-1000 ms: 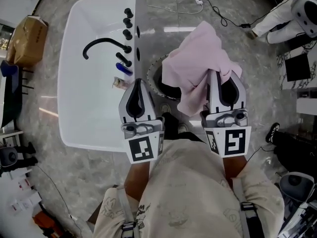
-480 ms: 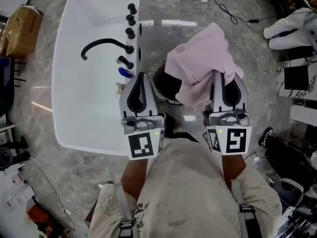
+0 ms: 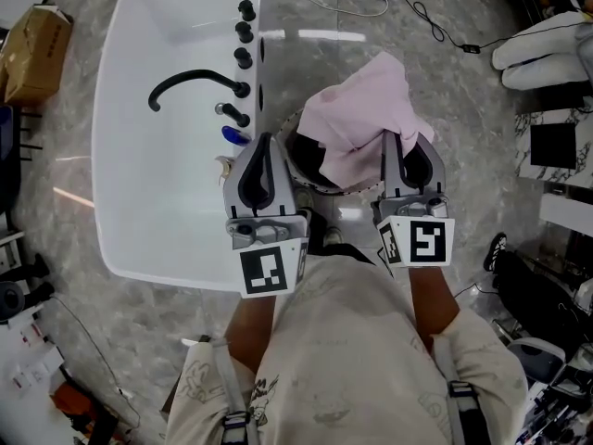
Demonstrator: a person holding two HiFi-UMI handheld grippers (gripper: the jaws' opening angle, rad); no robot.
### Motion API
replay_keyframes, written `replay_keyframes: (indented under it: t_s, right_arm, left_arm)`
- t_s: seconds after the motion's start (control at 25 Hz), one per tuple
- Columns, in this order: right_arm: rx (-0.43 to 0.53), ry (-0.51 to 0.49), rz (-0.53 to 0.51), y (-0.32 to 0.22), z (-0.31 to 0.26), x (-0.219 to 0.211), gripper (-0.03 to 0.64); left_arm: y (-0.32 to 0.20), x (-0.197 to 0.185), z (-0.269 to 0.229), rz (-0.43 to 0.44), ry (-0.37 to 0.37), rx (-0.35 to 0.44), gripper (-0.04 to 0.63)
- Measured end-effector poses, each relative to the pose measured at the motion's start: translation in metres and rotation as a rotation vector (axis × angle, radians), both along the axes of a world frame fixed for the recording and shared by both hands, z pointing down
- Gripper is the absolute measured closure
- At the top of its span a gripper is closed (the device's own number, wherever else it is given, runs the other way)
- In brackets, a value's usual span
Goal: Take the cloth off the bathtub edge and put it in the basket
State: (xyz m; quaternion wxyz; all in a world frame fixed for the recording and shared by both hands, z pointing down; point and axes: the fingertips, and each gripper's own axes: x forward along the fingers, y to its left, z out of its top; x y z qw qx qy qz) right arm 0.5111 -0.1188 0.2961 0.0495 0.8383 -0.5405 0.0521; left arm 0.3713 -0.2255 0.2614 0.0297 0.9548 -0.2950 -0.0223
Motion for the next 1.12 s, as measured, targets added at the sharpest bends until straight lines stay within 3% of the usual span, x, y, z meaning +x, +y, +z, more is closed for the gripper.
replay_keyframes:
  t_s: [0.76,1.12]
  right_arm:
    - [-0.388,-0.245,0.019,0.005,0.211,-0.011,0.589]
    - [-0.617,-0.283,-0.068,0.004,0.303,-0.024,0.589]
  left_arm:
    - [-0.025,-0.017,0.021,-0.048,-0.028,-0.029,0.592]
    - [-0.030,-0.015,0.030,-0.065,-0.051,-0.043,0.592]
